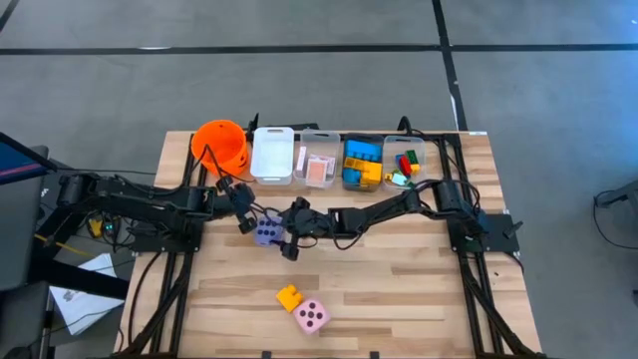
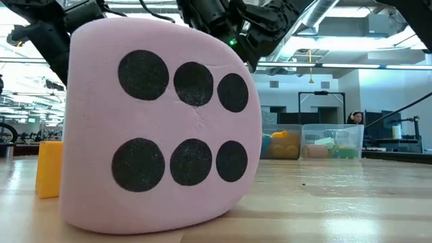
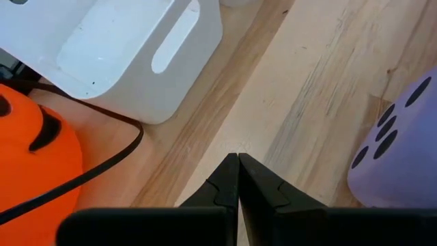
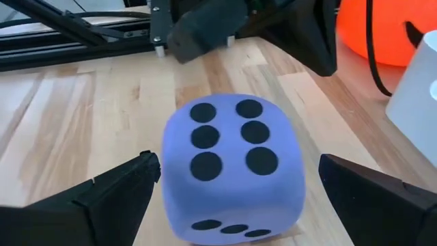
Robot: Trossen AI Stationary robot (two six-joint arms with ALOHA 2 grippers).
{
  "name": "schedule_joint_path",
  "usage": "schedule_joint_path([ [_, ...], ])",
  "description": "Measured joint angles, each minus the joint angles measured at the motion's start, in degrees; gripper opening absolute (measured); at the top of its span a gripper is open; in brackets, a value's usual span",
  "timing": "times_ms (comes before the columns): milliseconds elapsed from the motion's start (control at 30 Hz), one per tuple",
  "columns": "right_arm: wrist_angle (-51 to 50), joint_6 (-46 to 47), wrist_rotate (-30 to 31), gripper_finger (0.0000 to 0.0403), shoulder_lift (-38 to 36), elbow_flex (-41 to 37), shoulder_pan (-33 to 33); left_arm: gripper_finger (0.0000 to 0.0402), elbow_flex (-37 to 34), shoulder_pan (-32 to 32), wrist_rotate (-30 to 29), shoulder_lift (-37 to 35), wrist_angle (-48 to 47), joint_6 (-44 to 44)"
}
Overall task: Pick & Place Toys
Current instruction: Put the purple die into the white bin
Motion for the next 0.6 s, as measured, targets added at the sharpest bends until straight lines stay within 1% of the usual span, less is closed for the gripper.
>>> schedule_joint_path([
  [67, 0.0, 0.0, -0.4, 0.0400, 0.0, 0.0, 0.0, 0.0000, 0.0, 0.0, 0.0, 0.0, 0.0, 0.0],
  [167, -0.4, 0.0, -2.7, 0.0400, 0.0, 0.0, 0.0, 0.0000, 0.0, 0.0, 0.0, 0.0, 0.0, 0.0],
  [300, -2.3, -0.1, -3.7, 0.0400, -0.1, 0.0, -0.3, 0.0000, 0.0, 0.0, 0.0, 0.0, 0.0, 0.0],
  [600, -2.5, 0.4, -3.8, 0.0400, -0.1, 0.0, -0.5, 0.0000, 0.0, 0.0, 0.0, 0.0, 0.0, 0.0],
])
